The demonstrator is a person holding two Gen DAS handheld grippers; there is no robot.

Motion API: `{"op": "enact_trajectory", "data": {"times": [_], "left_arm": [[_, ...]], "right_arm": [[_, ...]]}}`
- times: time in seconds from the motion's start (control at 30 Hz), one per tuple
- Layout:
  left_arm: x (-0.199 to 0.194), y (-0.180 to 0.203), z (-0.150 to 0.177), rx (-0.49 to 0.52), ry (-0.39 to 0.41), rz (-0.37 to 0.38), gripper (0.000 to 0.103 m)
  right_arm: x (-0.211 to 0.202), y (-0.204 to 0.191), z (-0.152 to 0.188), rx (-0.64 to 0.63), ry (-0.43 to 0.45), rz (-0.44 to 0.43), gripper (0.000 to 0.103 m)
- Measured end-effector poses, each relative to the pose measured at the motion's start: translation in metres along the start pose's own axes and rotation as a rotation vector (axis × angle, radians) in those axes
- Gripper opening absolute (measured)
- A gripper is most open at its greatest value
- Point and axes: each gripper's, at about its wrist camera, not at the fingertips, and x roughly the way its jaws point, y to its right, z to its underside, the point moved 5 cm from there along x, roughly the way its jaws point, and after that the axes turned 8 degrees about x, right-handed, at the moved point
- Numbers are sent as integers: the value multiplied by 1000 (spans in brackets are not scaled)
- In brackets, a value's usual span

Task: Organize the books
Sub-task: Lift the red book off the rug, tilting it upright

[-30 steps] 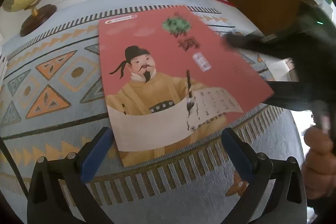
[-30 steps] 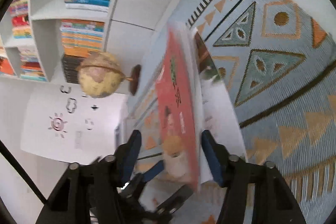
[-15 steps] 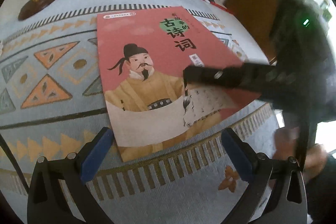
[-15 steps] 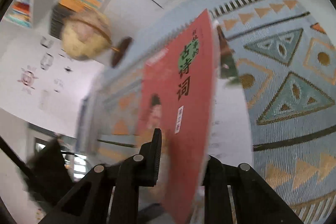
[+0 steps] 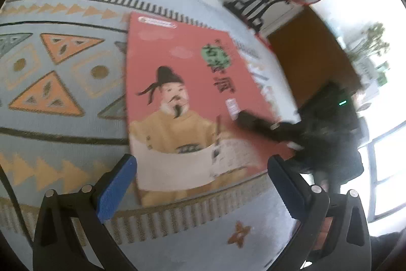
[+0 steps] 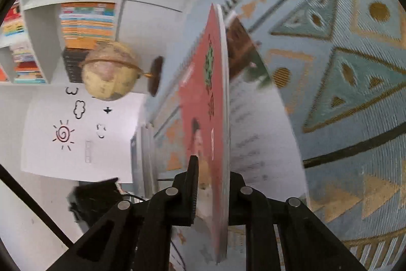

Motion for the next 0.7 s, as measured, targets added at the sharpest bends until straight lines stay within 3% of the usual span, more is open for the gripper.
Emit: {"op": "enact_trajectory", "data": {"times": [0.07, 0.13, 0.23, 0.33, 0.43, 0.6, 0.7], "left_arm": [[7, 2, 1, -24, -25, 71, 102], [7, 4, 1, 10, -14, 1, 102], [-2, -2, 5, -17, 18, -51, 102], [-7, -16, 12, -41, -8, -87, 102], [-7, -18, 13, -42, -9, -88, 102], [-5, -15, 12, -66, 2, -46, 102], [-4, -17, 12, -155, 24, 68, 102]], "right_arm": [[7, 9, 1, 46, -36, -27, 16], [13, 17, 1, 72, -62, -5, 11], [9, 18, -1, 75, -57, -30, 14], [5, 19, 1, 56, -63, -3, 14], [6, 21, -1, 100, -77, -32, 14], [9, 24, -2, 180, -107, -85, 14], [14, 25, -1, 232, -134, -128, 14]]}}
